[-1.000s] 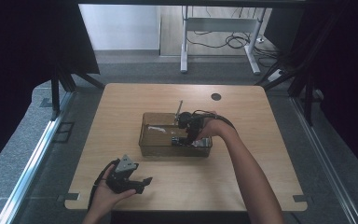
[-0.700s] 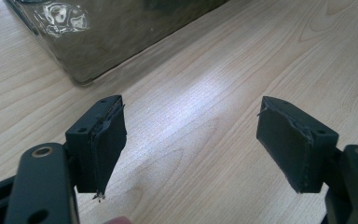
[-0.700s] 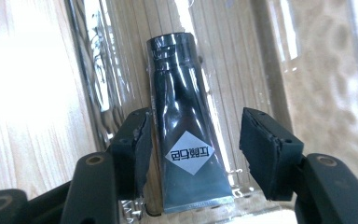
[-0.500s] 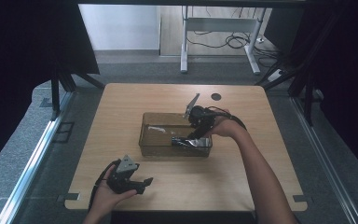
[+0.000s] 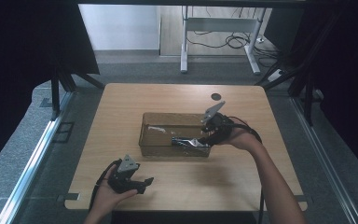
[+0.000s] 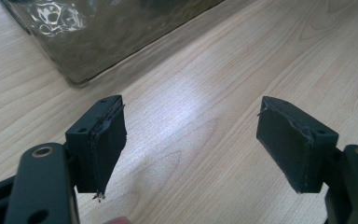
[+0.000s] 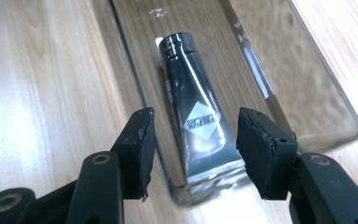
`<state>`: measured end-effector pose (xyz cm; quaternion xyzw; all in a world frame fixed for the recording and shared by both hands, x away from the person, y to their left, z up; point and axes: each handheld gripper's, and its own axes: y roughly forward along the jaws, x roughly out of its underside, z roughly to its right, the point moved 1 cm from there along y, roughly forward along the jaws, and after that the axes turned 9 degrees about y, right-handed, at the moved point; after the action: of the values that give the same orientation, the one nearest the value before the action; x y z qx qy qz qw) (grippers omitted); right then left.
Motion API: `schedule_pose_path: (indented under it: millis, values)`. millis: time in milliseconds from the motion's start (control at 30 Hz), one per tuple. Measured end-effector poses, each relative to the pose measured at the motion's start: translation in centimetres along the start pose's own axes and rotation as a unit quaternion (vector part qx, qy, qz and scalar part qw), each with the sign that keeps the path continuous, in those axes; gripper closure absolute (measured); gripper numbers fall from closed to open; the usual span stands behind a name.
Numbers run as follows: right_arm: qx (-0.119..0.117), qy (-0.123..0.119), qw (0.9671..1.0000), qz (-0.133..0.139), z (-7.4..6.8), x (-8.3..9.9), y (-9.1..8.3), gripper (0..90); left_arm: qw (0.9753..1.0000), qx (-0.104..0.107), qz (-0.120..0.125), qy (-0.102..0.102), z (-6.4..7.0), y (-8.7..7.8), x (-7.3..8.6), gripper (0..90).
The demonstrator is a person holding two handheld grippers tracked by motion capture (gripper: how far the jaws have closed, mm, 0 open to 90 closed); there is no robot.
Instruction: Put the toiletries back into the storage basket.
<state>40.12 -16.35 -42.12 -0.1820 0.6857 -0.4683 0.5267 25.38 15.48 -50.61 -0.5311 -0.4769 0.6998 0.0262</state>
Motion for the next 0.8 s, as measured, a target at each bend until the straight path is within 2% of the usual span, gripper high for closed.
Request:
schedule_pose_path:
  millis: [100, 333, 433, 633, 733, 800]
  values:
    - [0.013, 0.009, 0.9997, 0.02, -0.3, 1.7, -0.8, 45.7, 1.0, 0.001, -0.003, -0.001, 0.0, 0.2, 0.1, 24.4]
    - [0.027, 0.06, 0.9959, 0.063, -0.9, 6.2, -2.0, 43.9, 1.0, 0.002, -0.003, -0.002, 0.1, 0.3, 0.0, 24.4]
    - [0.031, 0.086, 0.9927, 0.079, -1.5, 8.3, -2.1, 43.3, 1.0, 0.0, -0.005, -0.004, 0.0, 0.3, 0.1, 24.4]
    - [0.043, 0.111, 0.9875, 0.104, -2.9, 12.0, -1.6, 42.4, 1.0, -0.001, -0.007, -0.004, -0.1, 0.4, 0.2, 24.4]
    - [0.048, 0.128, 0.9835, 0.118, -3.3, 13.6, -1.2, 42.5, 1.0, -0.001, -0.008, -0.003, -0.1, 0.5, 0.2, 24.4]
    - [0.046, 0.14, 0.9795, 0.138, -3.5, 14.4, -0.7, 43.6, 0.9999, -0.002, -0.009, -0.005, 0.0, 0.5, 0.2, 24.4]
